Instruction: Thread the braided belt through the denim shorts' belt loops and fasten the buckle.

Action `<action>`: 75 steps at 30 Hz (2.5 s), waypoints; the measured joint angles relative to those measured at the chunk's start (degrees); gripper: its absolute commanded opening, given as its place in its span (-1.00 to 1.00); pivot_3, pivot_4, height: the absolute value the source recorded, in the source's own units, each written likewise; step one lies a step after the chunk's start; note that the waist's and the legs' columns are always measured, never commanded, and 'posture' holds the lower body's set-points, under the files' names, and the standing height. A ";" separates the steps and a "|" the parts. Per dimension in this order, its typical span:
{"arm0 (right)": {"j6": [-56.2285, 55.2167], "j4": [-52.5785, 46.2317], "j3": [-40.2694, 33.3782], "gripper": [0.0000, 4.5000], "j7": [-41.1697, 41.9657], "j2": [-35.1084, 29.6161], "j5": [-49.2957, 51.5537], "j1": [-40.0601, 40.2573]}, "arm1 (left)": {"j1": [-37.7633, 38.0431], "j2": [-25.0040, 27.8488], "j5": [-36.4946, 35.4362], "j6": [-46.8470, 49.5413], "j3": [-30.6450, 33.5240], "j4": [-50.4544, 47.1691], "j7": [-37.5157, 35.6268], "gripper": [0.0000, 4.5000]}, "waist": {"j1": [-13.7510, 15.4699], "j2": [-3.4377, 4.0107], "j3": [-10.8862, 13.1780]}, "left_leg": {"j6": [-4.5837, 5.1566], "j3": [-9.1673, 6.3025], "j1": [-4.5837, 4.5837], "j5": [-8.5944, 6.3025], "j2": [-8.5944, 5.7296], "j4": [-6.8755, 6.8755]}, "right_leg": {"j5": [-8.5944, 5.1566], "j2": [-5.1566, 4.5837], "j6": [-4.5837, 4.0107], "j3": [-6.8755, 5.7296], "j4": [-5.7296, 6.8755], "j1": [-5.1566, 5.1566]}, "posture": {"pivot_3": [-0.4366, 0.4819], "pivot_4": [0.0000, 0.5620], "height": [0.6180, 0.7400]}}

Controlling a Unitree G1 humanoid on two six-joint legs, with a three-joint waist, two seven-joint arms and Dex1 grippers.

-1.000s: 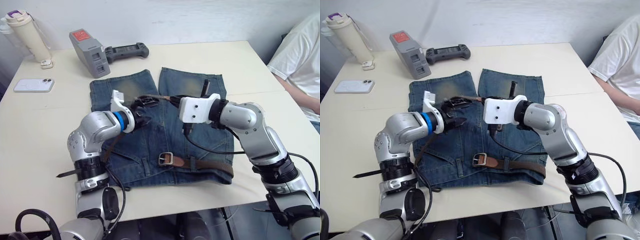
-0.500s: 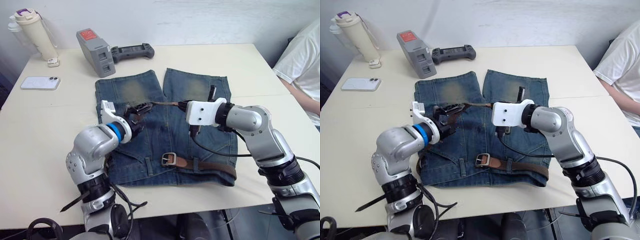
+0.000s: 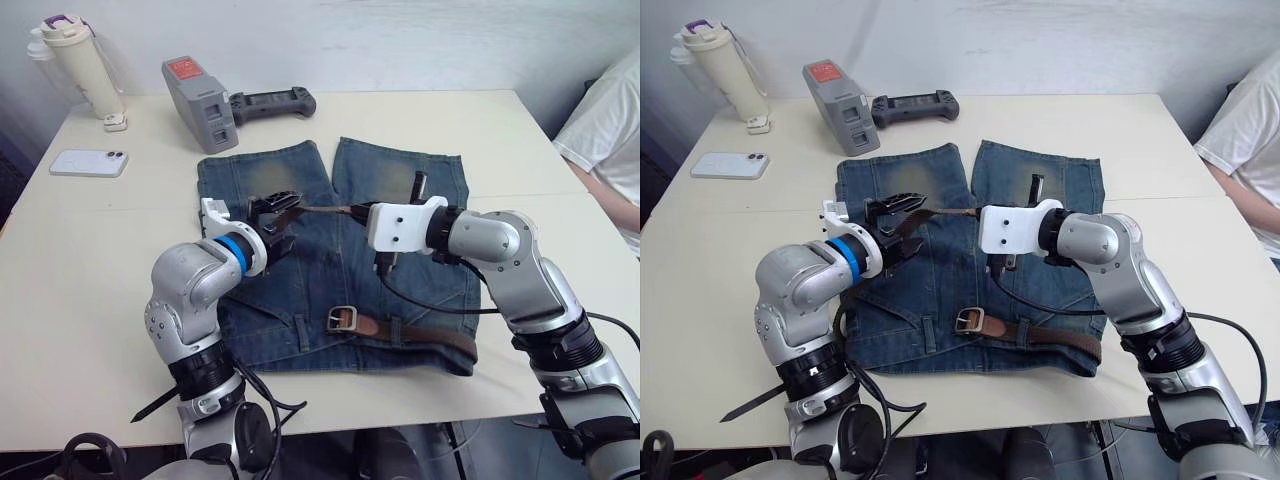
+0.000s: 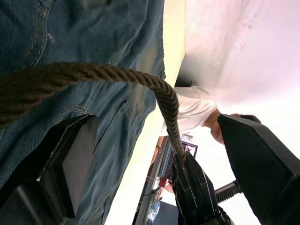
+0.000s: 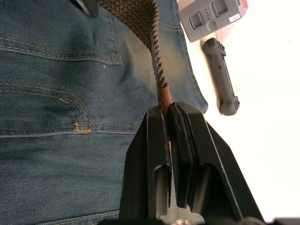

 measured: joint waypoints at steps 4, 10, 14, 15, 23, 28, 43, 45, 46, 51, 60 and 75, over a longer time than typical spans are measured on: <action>-0.04 -0.35 0.00 -1.00 0.05 0.24 0.06 0.00 | -0.56 -0.01 0.00 -3.30 0.27 0.01 2.98 0.99 | 0.07 0.00 0.00 | 0.00 -0.01 -0.02 0.00 0.00 0.00 | 0.00 0.00 0.00 -0.01 -0.03 0.01 | -0.05 -0.47 1.00; -0.28 -1.56 -0.01 -1.00 0.36 0.24 0.30 0.13 | -0.78 0.04 0.00 -6.52 0.98 0.03 3.98 0.99 | 0.07 0.00 0.00 | 0.00 -0.03 -0.03 0.00 0.00 0.00 | 0.00 0.00 0.00 -0.05 -0.04 0.01 | -0.05 -0.47 1.00; -1.19 -2.12 -0.02 -1.00 1.13 0.21 1.29 1.20 | -1.66 0.07 0.00 -7.74 1.04 0.17 3.98 0.99 | 0.10 0.00 0.00 | 0.00 -0.05 -0.05 0.00 0.00 0.00 | 0.00 0.00 0.00 -0.07 -0.07 0.02 | -0.05 -0.47 1.00; -1.49 -2.49 -0.02 -1.00 1.44 0.21 1.56 1.27 | -2.13 0.07 0.00 -7.92 1.03 0.22 4.02 0.99 | 0.11 0.00 0.00 | 0.00 -0.06 -0.06 0.00 0.00 0.00 | 0.00 0.00 0.00 -0.09 -0.08 0.02 | -0.05 -0.47 1.00; -2.20 -3.74 -0.02 -1.00 1.99 0.21 2.18 1.93 | -2.96 0.08 -0.01 -8.33 0.94 0.31 4.82 0.43 | 0.11 -0.01 0.00 | 0.00 -0.09 -0.08 0.00 0.00 -0.01 | 0.00 0.00 0.00 -0.11 -0.10 0.02 | -0.05 -0.47 1.00; -2.14 -3.73 -0.02 -1.00 1.82 0.04 1.68 2.09 | -2.93 0.83 -0.03 -6.81 1.62 1.83 4.49 -0.57 | 0.08 -0.01 0.00 | 0.00 -0.10 -0.08 0.00 0.00 -0.02 | 0.00 0.01 0.00 -0.12 -0.10 0.02 | -0.05 -0.47 1.00; 4.87 -5.72 -1.82 0.35 2.84 1.67 8.02 2.66 | -2.76 4.83 -0.38 1.65 5.03 5.89 1.10 -1.00 | 0.10 -0.01 0.01 | 0.00 -0.15 -0.13 0.00 0.00 -0.05 | 0.00 0.01 0.00 -0.17 -0.15 0.01 | -0.05 -0.47 1.00; 5.34 -6.50 -2.41 0.80 3.61 1.07 9.38 2.65 | -2.77 5.81 -0.36 3.01 5.32 6.71 0.73 -1.00 | 0.11 -0.01 0.01 | 0.00 -0.16 -0.14 0.00 0.00 -0.05 | 0.00 0.01 0.00 -0.18 -0.15 0.01 | -0.05 -0.47 1.00; 6.18 -6.91 -2.93 0.98 4.35 0.53 10.70 2.66 | -2.82 6.95 -0.32 3.99 5.48 7.02 0.25 -1.00 | 0.11 -0.01 0.01 | 0.00 -0.17 -0.14 0.00 0.00 -0.05 | 0.00 0.01 0.00 -0.19 -0.15 0.01 | -0.05 -0.47 1.00; 17.67 -11.07 -7.49 0.98 12.69 -5.83 22.66 4.28 | -1.65 16.63 -0.23 11.34 5.50 6.39 -8.20 -1.00 | 0.06 -0.01 0.03 | 0.00 -0.19 -0.17 0.00 0.00 -0.17 | 0.00 0.01 0.00 -0.23 -0.13 0.00 | -0.05 -0.47 1.00; 32.78 -16.74 -6.12 0.98 16.06 -6.65 35.61 5.68 | 12.39 29.71 -0.09 16.44 2.13 3.26 -28.22 -1.00 | -0.38 0.01 0.04 | -0.06 -0.21 -0.16 0.03 0.02 -0.26 | -0.02 0.02 -0.04 -0.21 -0.21 -0.07 | -0.05 -0.47 1.00; 33.58 -15.20 -0.27 0.98 10.65 -5.75 34.30 6.26 | 23.16 21.48 -0.23 -3.98 -6.36 -17.03 -26.89 -1.00 | -0.27 0.03 0.05 | -0.05 -0.23 -0.17 0.03 0.02 -0.29 | 0.04 0.03 -0.07 -0.22 -0.41 -0.02 | -0.05 -0.47 1.00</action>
